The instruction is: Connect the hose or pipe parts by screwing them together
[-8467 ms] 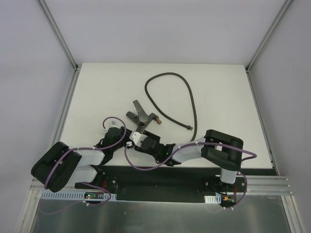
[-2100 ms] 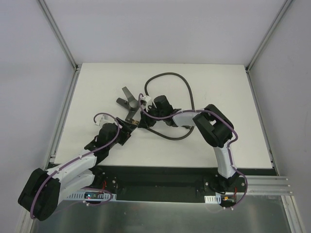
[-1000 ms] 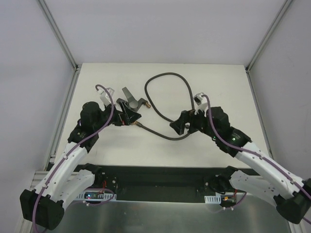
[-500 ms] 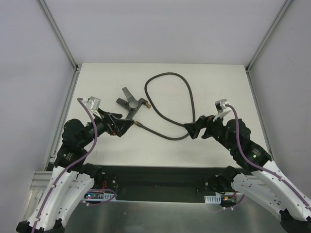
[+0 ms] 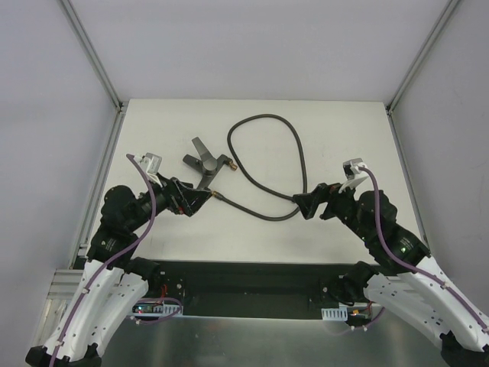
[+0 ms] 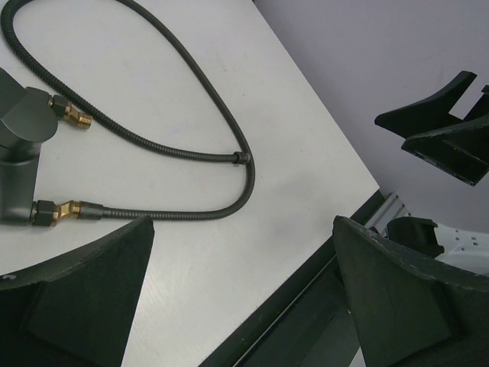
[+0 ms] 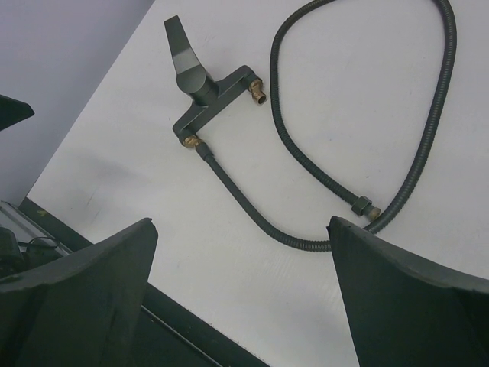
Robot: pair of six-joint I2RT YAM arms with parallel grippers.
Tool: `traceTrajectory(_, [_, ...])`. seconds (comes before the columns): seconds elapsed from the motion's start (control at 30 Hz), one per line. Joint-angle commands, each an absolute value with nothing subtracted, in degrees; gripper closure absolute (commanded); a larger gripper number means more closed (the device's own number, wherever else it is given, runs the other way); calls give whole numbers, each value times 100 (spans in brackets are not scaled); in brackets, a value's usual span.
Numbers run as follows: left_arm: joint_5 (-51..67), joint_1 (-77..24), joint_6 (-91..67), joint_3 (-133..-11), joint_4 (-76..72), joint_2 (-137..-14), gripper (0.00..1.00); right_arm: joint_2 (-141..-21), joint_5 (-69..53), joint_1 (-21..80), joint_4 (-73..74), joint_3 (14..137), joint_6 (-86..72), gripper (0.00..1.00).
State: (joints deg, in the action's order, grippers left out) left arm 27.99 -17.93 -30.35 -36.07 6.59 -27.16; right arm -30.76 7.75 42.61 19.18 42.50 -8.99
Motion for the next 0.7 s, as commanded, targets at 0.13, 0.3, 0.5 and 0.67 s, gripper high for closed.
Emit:
traceTrajectory(0.13, [2804, -1784, -2936, -3683, 510, -2619, 1, -3085, 861, 4236, 1881, 4430, -914, 4])
traceTrajectory(0.3, [2813, -1784, -2918, -3761, 519, -2698, 1, -3085, 914, 4236, 1863, 4526, -879, 4])
traceTrajectory(0.5, [2865, -1784, -2927, -3797, 519, -2777, 1, -3067, 949, 4245, 1863, 4500, -914, 4])
traceTrajectory(0.67, [2865, -1784, -2944, -3806, 510, -2769, 1, -3050, 923, 4236, 1837, 4465, -923, 4])
